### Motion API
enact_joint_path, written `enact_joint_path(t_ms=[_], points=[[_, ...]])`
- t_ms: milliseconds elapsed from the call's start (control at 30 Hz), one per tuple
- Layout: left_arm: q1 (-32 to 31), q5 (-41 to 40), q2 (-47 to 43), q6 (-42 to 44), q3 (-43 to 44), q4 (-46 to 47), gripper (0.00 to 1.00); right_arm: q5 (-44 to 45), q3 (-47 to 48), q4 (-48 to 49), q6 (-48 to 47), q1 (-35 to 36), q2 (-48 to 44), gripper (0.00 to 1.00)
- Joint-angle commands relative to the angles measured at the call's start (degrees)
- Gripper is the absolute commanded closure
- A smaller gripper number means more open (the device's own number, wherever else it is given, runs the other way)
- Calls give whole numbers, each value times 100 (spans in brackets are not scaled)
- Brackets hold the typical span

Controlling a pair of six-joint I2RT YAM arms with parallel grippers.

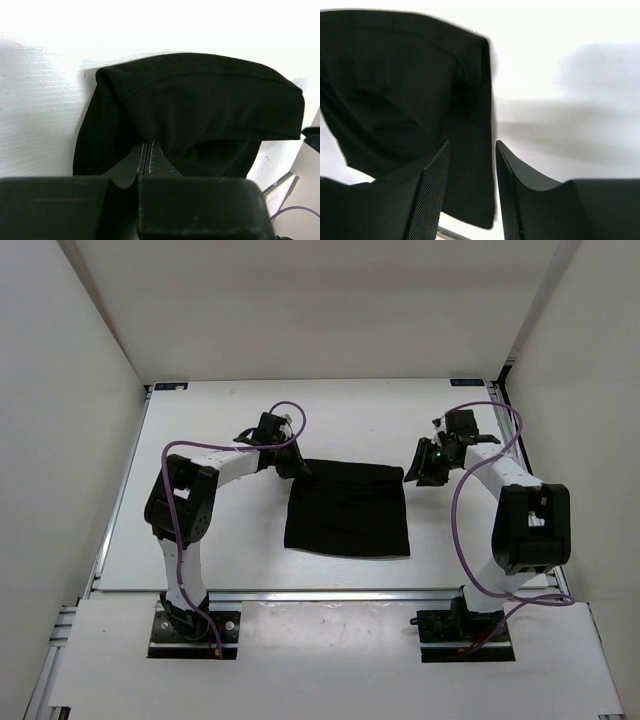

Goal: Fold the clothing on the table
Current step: Fold the skirt

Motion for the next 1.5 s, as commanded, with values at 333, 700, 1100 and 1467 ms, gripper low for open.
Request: enact_joint_path(t_ms=[333,700,1100,1467], points=[[109,83,-513,184,-101,-133,100,-1211,489,1034,1066,30,749,55],[162,266,-522,105,-172,7,100,-948,735,182,1128,443,863,96],[830,1524,-689,-387,1813,-230,100,-412,3660,-873,689,48,582,100],[1498,2068,-1330,-879,893,401,100,-560,2882,-663,601,-488,-111,100]])
